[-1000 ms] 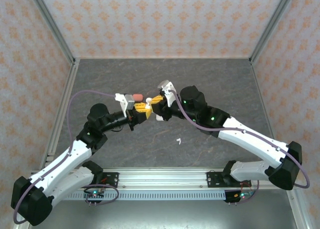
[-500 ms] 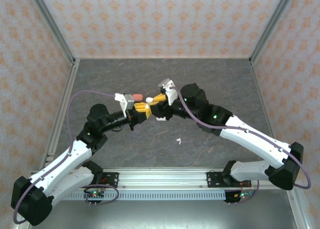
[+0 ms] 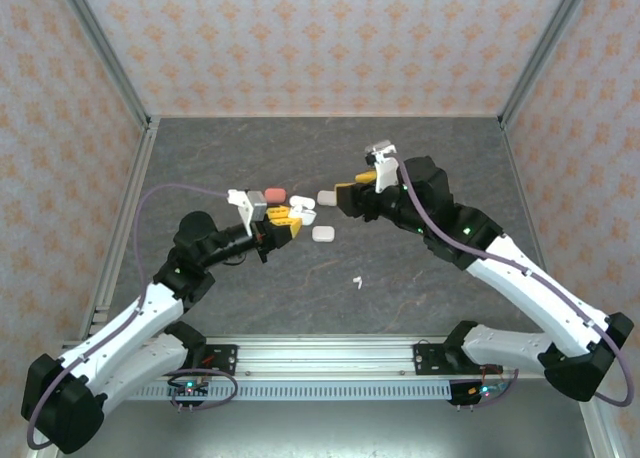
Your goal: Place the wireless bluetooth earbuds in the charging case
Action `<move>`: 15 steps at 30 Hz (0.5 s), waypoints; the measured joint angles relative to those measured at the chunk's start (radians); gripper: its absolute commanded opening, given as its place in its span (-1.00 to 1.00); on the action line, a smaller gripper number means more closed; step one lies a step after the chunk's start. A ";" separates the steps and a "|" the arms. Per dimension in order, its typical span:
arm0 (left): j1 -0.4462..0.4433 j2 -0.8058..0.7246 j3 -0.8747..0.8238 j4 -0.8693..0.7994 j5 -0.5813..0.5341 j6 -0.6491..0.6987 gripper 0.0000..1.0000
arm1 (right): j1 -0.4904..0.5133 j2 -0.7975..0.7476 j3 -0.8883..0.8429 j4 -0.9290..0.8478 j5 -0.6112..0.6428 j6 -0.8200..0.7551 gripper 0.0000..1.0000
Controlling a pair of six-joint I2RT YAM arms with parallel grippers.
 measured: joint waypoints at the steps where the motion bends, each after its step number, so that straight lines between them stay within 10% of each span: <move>1: 0.000 -0.006 -0.004 0.006 -0.001 0.000 -1.00 | -0.006 -0.001 -0.012 -0.014 0.012 0.012 0.16; 15: 0.000 -0.060 -0.030 0.030 -0.043 0.000 -1.00 | -0.031 0.177 -0.249 -0.148 0.061 0.196 0.10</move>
